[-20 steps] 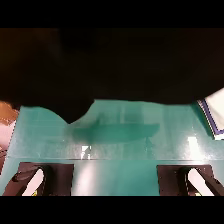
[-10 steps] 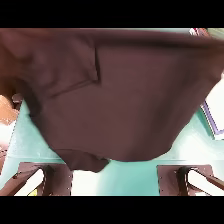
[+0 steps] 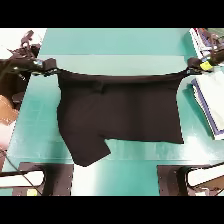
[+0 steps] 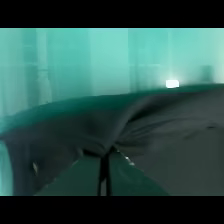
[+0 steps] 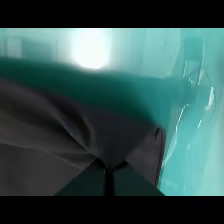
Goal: Fold the shirts.
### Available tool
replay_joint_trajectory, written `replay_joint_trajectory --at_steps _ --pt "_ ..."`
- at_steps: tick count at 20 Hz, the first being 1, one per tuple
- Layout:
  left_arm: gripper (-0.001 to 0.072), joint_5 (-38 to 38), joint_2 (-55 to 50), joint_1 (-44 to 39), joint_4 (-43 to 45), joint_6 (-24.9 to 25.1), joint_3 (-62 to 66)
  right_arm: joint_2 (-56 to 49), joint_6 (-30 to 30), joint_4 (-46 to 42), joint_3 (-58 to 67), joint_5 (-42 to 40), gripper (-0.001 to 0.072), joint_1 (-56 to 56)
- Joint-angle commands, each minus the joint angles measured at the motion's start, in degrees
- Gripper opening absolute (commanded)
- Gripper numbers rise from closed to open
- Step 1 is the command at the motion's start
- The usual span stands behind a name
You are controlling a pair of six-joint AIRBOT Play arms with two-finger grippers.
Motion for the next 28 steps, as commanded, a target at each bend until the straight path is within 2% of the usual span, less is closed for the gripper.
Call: replay_joint_trajectory --at_steps 1,4,7,9,10,14,17,18,19,20,21,24,26,28 --pt "0.0025 7.2 -7.5 -0.8 1.0 0.5 5.8 -7.9 0.5 0.0 8.3 -3.6 0.0016 0.5" --pt "0.0026 7.3 -7.6 -0.8 1.0 1.6 9.9 -5.7 0.5 -0.1 6.0 -7.2 0.0016 0.5" --pt "0.0025 -4.7 -7.2 -0.8 4.2 1.1 11.5 -1.7 -2.1 -0.5 -1.1 -6.6 0.0016 0.5" --pt "0.0024 -13.3 -7.0 -0.9 9.4 -2.1 10.1 1.2 -2.6 -0.6 -7.1 -7.0 0.0016 0.7" --pt "0.0024 -14.5 -6.4 -0.9 11.3 -3.5 7.9 2.7 -2.6 -0.6 -10.7 -8.2 0.0017 0.8" --pt "0.0026 -11.3 -5.1 -0.9 9.6 -3.5 -5.7 7.3 -2.5 -0.4 -23.1 -12.7 0.0017 0.8" --pt "0.0029 -7.0 -5.2 -0.9 9.2 -3.7 -12.5 8.2 -2.4 0.1 -27.9 -13.2 0.0024 0.8" --pt "0.0188 -7.0 -5.2 -0.9 9.1 -3.7 -12.7 8.2 -2.4 0.1 -28.2 -12.8 0.0187 0.8" --pt "0.0515 -7.4 -4.9 -0.9 8.5 -3.6 -12.7 8.4 -1.5 0.1 -28.1 -12.5 0.0423 0.8" --pt "0.0528 -8.4 -4.2 -0.9 8.6 -3.6 -12.7 9.1 -0.6 0.1 -28.1 -12.2 0.0448 0.5" --pt "0.0491 -9.7 -2.7 -0.9 9.1 -3.6 -12.7 10.1 -0.6 0.1 -28.1 -11.5 0.0447 0.1" --pt "0.0491 -14.4 4.5 -0.9 15.8 -4.6 -14.4 14.9 -0.6 -0.2 -28.2 -7.3 0.0447 -1.5" --pt "0.0491 -16.4 11.5 -0.9 18.9 -6.6 -20.8 18.4 -0.6 -0.1 -28.2 -4.2 0.0447 -2.4" --pt "0.0491 -16.8 18.4 -0.9 17.1 -8.0 -29.2 21.3 -0.6 -0.1 -28.2 -3.9 0.0448 -2.4"
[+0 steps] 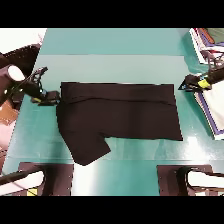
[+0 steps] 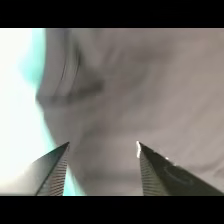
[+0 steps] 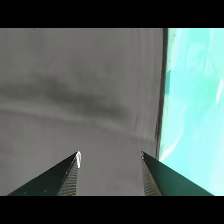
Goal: Fold the shirts.
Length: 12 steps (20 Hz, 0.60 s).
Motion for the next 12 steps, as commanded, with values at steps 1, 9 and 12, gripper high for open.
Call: replay_joint_trajectory --at_steps 1,9,12 --pt "0.0491 -3.0 11.7 0.0 -0.4 -2.6 -13.1 5.1 0.2 0.1 -0.2 2.1 0.0447 -0.6" --pt "0.0491 0.4 22.6 0.0 -9.9 -3.8 -36.1 7.6 0.2 0.3 -0.1 0.9 0.0447 -0.3" --pt "0.0491 6.6 22.5 0.0 -16.0 -1.8 -39.7 7.6 0.2 0.3 -0.2 1.0 0.0447 -0.3"
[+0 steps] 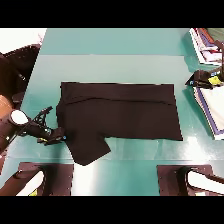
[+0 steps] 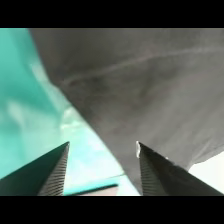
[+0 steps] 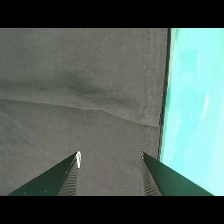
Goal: Fold the shirts.
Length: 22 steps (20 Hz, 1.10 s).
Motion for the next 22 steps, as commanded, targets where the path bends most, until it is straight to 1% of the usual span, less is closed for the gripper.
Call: replay_joint_trajectory --at_steps 1,3,4,5,6,7,8,10,14,15,16,18,19,21,22 --pt "0.0491 6.6 0.9 0.0 -7.0 1.5 -5.2 0.2 0.0 0.1 0.0 0.1 0.0447 0.0" --pt "0.0489 8.9 0.8 0.0 -9.2 2.6 -5.6 0.2 0.0 0.1 0.0 0.1 0.0447 0.0" --pt "0.0457 10.0 0.8 0.0 -10.3 3.0 -5.6 0.2 0.0 0.1 0.0 0.1 0.0447 0.0" --pt "0.0262 10.8 0.8 0.0 -10.8 3.0 -5.5 0.2 0.0 0.1 0.0 0.6 0.0447 0.0" --pt "0.0119 11.5 0.8 0.0 -11.2 3.0 -5.2 0.2 0.0 0.0 0.0 1.6 0.0447 0.0" --pt "0.0025 11.3 0.8 0.0 -11.2 3.2 -4.6 0.3 -0.1 -0.1 -0.5 2.7 0.0447 -0.2" --pt "0.0025 10.3 0.8 0.0 -11.1 3.8 -3.6 0.8 -0.4 -0.1 -2.0 3.4 0.0447 -0.8" --pt "0.0025 7.2 1.3 0.0 -10.4 4.5 -0.8 3.8 -0.4 -0.5 -8.9 3.3 0.0447 -3.1" --pt "0.0025 5.1 3.1 0.0 -10.5 4.5 3.5 11.2 -0.3 -0.5 -29.4 3.5 0.0456 -11.7" --pt "0.0025 4.9 3.1 0.0 -10.9 4.5 4.1 12.3 -0.3 -0.4 -34.1 3.5 0.05 -13.7" --pt "0.0026 4.7 3.1 0.0 -11.4 4.5 4.3 13.2 -0.3 -0.4 -38.6 3.4 0.0529 -15.5" --pt "0.0025 4.6 3.1 0.0 -12.1 4.5 4.3 14.1 -0.3 -0.3 -45.2 2.2 0.0525 -18.3" --pt "0.0025 4.5 3.1 0.0 -12.0 4.5 4.3 14.1 -0.3 0.1 -47.4 1.2 0.0502 -19.2" --pt "0.0025 4.5 3.1 0.0 -12.0 4.5 4.3 14.1 -0.3 0.9 -50.5 -1.7 0.0493 -20.1" --pt "0.0025 4.5 3.1 0.0 -12.0 4.5 4.3 14.1 -0.4 2.4 -51.3 -3.4 0.0437 -20.2"
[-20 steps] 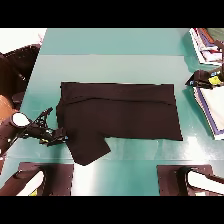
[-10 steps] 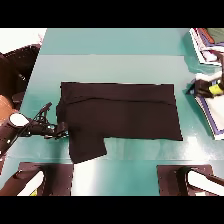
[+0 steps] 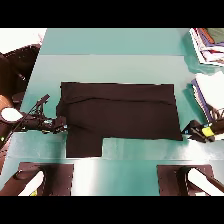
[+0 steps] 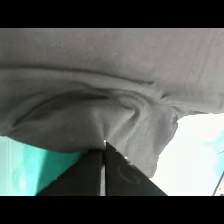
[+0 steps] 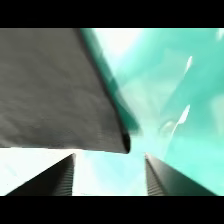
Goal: Fold the shirts.
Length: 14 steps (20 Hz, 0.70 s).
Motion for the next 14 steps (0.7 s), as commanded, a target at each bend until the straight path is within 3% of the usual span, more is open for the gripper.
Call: replay_joint_trajectory --at_steps 1,3,4,6,9,14 --pt "0.0026 -0.3 0.1 0.0 -0.3 0.0 0.3 0.7 0.0 3.3 -5.8 -5.2 0.0432 -1.8" --pt "0.0026 -0.2 0.1 0.0 -0.3 0.0 0.3 0.6 -0.1 4.3 -5.4 -7.3 0.0419 -0.6" --pt "0.0026 -0.2 0.1 0.0 -0.2 0.0 0.3 0.6 -0.1 4.2 -5.1 -8.0 0.0338 0.5" --pt "0.0025 -0.2 0.1 0.0 0.4 0.0 0.3 0.7 -0.1 4.2 -4.5 -9.1 0.0285 3.5" --pt "0.0024 -4.1 0.1 0.0 5.3 0.0 1.2 0.7 -2.8 4.0 -3.1 -8.3 0.0016 7.6" --pt "0.0023 -15.9 3.3 0.0 13.5 -0.2 8.0 7.4 -4.1 -5.0 2.7 1.9 0.0018 9.5"
